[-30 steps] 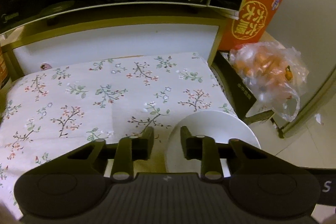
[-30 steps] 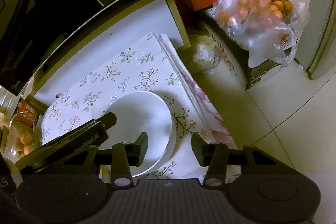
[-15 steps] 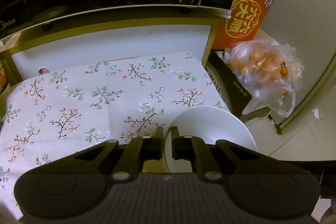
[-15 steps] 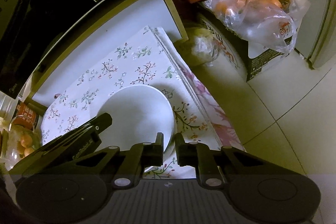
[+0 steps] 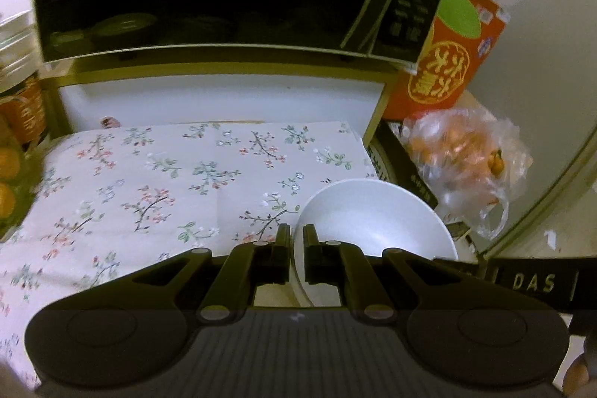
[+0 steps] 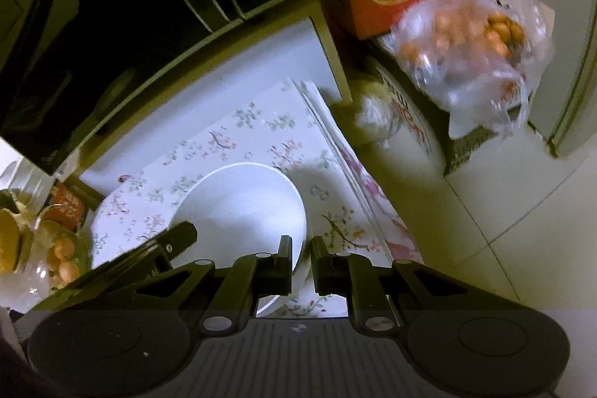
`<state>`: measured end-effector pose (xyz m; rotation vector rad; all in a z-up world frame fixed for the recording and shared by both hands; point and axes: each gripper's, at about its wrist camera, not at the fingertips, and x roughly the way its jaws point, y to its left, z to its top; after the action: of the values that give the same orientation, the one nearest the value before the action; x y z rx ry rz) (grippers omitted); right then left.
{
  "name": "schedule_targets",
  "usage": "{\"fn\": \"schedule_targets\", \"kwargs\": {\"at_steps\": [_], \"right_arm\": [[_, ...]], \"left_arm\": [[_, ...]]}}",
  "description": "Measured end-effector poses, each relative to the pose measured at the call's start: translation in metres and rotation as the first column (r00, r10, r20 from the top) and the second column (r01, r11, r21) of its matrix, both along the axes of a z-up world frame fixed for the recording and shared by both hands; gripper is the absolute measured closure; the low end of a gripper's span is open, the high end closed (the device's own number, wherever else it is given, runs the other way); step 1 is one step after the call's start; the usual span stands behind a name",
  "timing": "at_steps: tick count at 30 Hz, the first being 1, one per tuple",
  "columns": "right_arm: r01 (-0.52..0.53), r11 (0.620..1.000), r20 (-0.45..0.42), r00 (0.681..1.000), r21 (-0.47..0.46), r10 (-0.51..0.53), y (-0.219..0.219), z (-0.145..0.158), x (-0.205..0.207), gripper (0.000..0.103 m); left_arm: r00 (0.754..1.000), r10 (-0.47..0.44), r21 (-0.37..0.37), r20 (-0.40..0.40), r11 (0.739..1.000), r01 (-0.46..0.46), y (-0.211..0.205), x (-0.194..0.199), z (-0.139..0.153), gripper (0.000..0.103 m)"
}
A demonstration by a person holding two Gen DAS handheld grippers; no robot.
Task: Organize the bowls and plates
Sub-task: 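Carry the white bowl to the table beside the plate stack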
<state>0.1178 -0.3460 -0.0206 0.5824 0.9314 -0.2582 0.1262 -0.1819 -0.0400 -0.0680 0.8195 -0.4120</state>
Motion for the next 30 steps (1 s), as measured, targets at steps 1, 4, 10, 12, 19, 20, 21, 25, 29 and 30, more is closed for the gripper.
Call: {"fn": "schedule_targets", "kwargs": {"at_steps": [1, 4, 10, 12, 19, 20, 21, 25, 29, 30], "right_arm": [[-0.006, 1.0, 0.012, 1.0, -0.007, 0.006, 0.002, 0.005, -0.001, 0.092], [-0.038, 0.998, 0.059, 0.997, -0.052, 0.041, 0.011, 0.023, -0.007, 0.092], [-0.087, 0.988, 0.13, 0.986, -0.126, 0.103, 0.027, 0.052, -0.023, 0.092], [-0.089, 0.986, 0.147, 0.983, -0.143, 0.11, 0.031, 0.058, -0.028, 0.092], [-0.111, 0.983, 0.212, 0.967, -0.145, 0.14, 0.042, 0.08, -0.053, 0.092], [-0.116, 0.983, 0.22, 0.965, -0.144, 0.146, 0.044, 0.083, -0.056, 0.091], [-0.121, 0.983, 0.23, 0.961, -0.139, 0.151, 0.045, 0.087, -0.061, 0.091], [-0.143, 0.983, 0.239, 0.956, -0.119, 0.168, 0.051, 0.094, -0.074, 0.091], [-0.183, 0.978, 0.214, 0.956, -0.102, 0.201, 0.064, 0.091, -0.083, 0.091], [-0.198, 0.976, 0.206, 0.955, -0.095, 0.214, 0.067, 0.09, -0.085, 0.091]], "left_arm": [[1.0, 0.01, -0.012, 0.001, 1.0, -0.01, 0.004, -0.003, 0.004, 0.097], [0.999, 0.034, -0.035, 0.021, 0.999, -0.033, 0.014, -0.013, 0.017, 0.097], [0.996, 0.051, -0.043, 0.08, 0.998, -0.047, 0.024, -0.036, 0.046, 0.097], [0.994, 0.06, -0.045, 0.088, 0.997, -0.056, 0.028, -0.043, 0.052, 0.097], [0.991, 0.092, -0.07, 0.1, 0.994, -0.085, 0.047, -0.065, 0.068, 0.097], [0.991, 0.096, -0.077, 0.098, 0.993, -0.089, 0.051, -0.07, 0.07, 0.097], [0.99, 0.099, -0.081, 0.098, 0.993, -0.091, 0.053, -0.074, 0.072, 0.097], [0.989, 0.104, -0.061, 0.109, 0.993, -0.098, 0.062, -0.093, 0.078, 0.097], [0.989, 0.125, -0.035, 0.076, 0.992, -0.123, 0.075, -0.108, 0.074, 0.097], [0.989, 0.129, -0.035, 0.066, 0.991, -0.127, 0.079, -0.111, 0.073, 0.097]]}}
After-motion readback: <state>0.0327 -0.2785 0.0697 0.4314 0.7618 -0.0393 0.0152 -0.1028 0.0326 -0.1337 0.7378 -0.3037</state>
